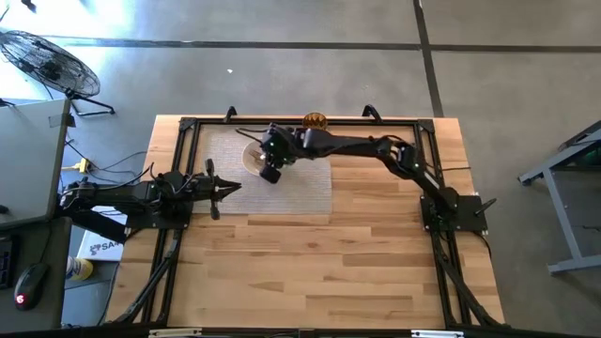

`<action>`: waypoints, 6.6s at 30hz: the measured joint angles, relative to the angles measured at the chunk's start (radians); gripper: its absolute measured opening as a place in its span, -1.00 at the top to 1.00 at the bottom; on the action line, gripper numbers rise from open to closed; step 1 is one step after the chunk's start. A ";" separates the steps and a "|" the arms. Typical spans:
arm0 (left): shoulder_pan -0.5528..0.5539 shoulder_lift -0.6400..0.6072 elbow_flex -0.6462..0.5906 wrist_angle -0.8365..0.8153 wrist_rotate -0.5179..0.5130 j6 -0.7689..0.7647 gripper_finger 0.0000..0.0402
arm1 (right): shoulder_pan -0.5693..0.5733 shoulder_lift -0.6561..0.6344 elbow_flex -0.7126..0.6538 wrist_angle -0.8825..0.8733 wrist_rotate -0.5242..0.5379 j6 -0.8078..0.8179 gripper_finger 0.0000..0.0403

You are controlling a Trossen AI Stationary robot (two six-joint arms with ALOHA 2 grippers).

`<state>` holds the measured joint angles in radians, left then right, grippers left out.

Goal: Pick & Place Utensil
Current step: Put the blue fork into the white bowl on the gray mat, then return to Home Position

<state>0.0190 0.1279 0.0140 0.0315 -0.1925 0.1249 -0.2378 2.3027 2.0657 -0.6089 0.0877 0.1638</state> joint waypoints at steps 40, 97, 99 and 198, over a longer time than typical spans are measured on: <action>0.000 0.000 0.000 0.000 0.000 0.000 0.88 | -0.024 0.069 0.012 -0.023 -0.009 -0.105 0.80; 0.000 0.000 0.000 0.018 -0.016 0.020 0.88 | 0.788 -0.509 -0.953 0.425 0.416 0.072 0.99; 0.000 0.000 0.000 0.010 -0.015 0.006 0.88 | 0.788 -0.569 -1.042 0.505 0.415 0.065 0.98; 0.000 -0.010 0.000 0.034 0.126 -0.109 1.00 | 0.264 -2.131 -2.056 0.770 -0.069 -0.321 0.94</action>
<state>0.0189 0.1182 0.0139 0.0655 -0.0667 0.0164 0.0257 0.1718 0.0093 0.1616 0.0185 -0.1574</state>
